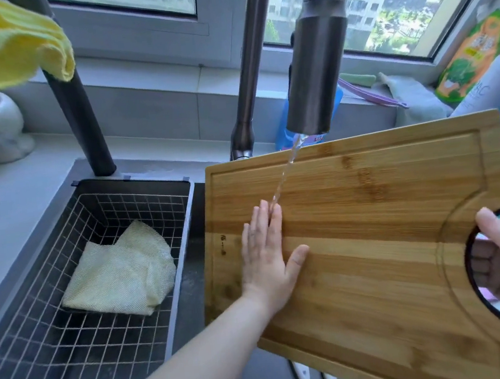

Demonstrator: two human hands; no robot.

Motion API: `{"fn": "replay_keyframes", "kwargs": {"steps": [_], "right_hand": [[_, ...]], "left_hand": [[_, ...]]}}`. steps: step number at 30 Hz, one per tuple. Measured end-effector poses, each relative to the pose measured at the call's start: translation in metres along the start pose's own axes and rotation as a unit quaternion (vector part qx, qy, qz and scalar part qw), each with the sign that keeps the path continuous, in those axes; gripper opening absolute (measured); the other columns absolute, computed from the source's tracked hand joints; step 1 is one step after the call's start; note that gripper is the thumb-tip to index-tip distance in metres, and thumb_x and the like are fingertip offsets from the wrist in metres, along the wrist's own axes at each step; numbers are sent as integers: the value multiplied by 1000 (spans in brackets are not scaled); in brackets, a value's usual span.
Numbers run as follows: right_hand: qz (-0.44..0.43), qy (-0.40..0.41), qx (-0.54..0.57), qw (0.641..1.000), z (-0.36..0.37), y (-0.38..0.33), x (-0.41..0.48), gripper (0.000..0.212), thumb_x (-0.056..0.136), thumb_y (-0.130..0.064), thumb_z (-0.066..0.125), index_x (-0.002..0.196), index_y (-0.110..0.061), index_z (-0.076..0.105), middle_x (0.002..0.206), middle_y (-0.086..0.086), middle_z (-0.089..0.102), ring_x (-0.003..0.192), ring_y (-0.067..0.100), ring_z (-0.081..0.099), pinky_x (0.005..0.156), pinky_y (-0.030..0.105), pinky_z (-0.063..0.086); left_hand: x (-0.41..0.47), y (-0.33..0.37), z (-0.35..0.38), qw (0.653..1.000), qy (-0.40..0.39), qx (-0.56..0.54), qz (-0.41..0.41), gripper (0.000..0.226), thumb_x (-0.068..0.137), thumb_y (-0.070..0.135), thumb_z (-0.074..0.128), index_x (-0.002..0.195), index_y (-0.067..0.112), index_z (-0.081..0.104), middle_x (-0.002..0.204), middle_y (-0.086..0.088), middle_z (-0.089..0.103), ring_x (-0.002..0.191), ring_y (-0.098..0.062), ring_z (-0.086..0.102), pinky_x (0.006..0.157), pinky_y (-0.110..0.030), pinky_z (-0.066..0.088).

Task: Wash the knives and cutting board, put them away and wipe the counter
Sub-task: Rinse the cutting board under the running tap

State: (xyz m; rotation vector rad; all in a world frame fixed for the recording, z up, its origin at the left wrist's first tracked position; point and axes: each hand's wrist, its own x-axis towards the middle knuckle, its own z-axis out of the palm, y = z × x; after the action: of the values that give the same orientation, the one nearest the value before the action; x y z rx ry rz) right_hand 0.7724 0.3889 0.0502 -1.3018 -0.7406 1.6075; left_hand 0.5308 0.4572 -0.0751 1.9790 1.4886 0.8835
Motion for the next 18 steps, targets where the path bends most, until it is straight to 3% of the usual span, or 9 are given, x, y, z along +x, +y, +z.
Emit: {"fn": "replay_keyframes", "kwargs": {"steps": [2, 4, 6, 8, 10, 12, 15, 16, 18], "right_hand": [[7, -17, 71, 997, -2, -2, 6, 62, 79, -54, 56, 102, 2, 64, 92, 43, 45, 96, 41, 58, 85, 34, 52], [-4, -58, 106, 993, -2, 5, 6, 63, 68, -59, 63, 92, -2, 72, 88, 42, 57, 93, 26, 68, 79, 26, 55], [-2, -45, 99, 994, 8, 5, 11, 66, 64, -60, 70, 95, -2, 64, 90, 38, 45, 81, 31, 65, 75, 34, 53], [-43, 30, -30, 998, 14, 6, 12, 81, 31, -69, 82, 85, -13, 61, 84, 24, 43, 62, 25, 57, 57, 29, 51], [-67, 104, -97, 988, 20, 6, 11, 86, 9, -69, 82, 72, -13, 68, 69, 22, 54, 53, 23, 60, 49, 24, 51], [-74, 99, -115, 986, 26, 6, 8, 88, 11, -69, 82, 77, -14, 63, 78, 24, 48, 54, 23, 55, 49, 22, 49], [-95, 122, -124, 980, 27, 6, -1, 80, 22, -64, 82, 77, -12, 56, 85, 20, 44, 51, 21, 54, 49, 21, 49], [-97, 113, -130, 980, 27, 5, -2, 77, 21, -64, 83, 71, -9, 61, 76, 22, 51, 49, 20, 58, 48, 21, 50], [-83, 81, -121, 986, 36, 4, -4, 65, 24, -60, 83, 61, -8, 70, 59, 13, 65, 47, 18, 65, 44, 21, 52]], "left_hand": [[15, -15, -12, 996, 47, 0, -75, 84, 71, 76, -10, 138, 27, -16, 144, 14, -28, 133, 1, -25, 105, -18, -23], [27, -22, -23, 985, 45, -13, -167, 73, 87, 60, 8, 144, 18, -10, 153, 3, -18, 139, -8, -19, 111, -26, -15], [21, -4, -22, 994, 39, 5, -103, 69, 90, 57, 9, 142, 17, -13, 151, 3, -20, 134, -3, -24, 109, -23, -19], [7, 25, -12, 998, 39, -3, 45, 73, 83, 64, 1, 138, 18, -11, 146, 7, -17, 131, 3, -23, 107, -17, -23], [3, 33, -9, 994, 22, 1, 104, 66, 83, 59, 4, 135, 20, -9, 144, 9, -14, 130, 6, -23, 106, -13, -24], [16, 16, -18, 998, 37, 18, 48, 59, 87, 50, 5, 135, 23, -14, 148, 9, -18, 132, 3, -25, 108, -15, -21], [32, -21, -38, 985, 49, -4, -165, 57, 98, 37, 16, 145, 15, -8, 155, -2, -12, 141, -11, -13, 115, -27, -8], [34, -24, -40, 981, 46, -12, -186, 57, 98, 37, 15, 145, 13, -7, 156, -3, -12, 142, -12, -12, 115, -28, -8], [31, -11, -38, 988, 36, -8, -148, 64, 91, 44, 8, 145, 13, -8, 155, -1, -16, 139, -8, -17, 112, -26, -11]]}}
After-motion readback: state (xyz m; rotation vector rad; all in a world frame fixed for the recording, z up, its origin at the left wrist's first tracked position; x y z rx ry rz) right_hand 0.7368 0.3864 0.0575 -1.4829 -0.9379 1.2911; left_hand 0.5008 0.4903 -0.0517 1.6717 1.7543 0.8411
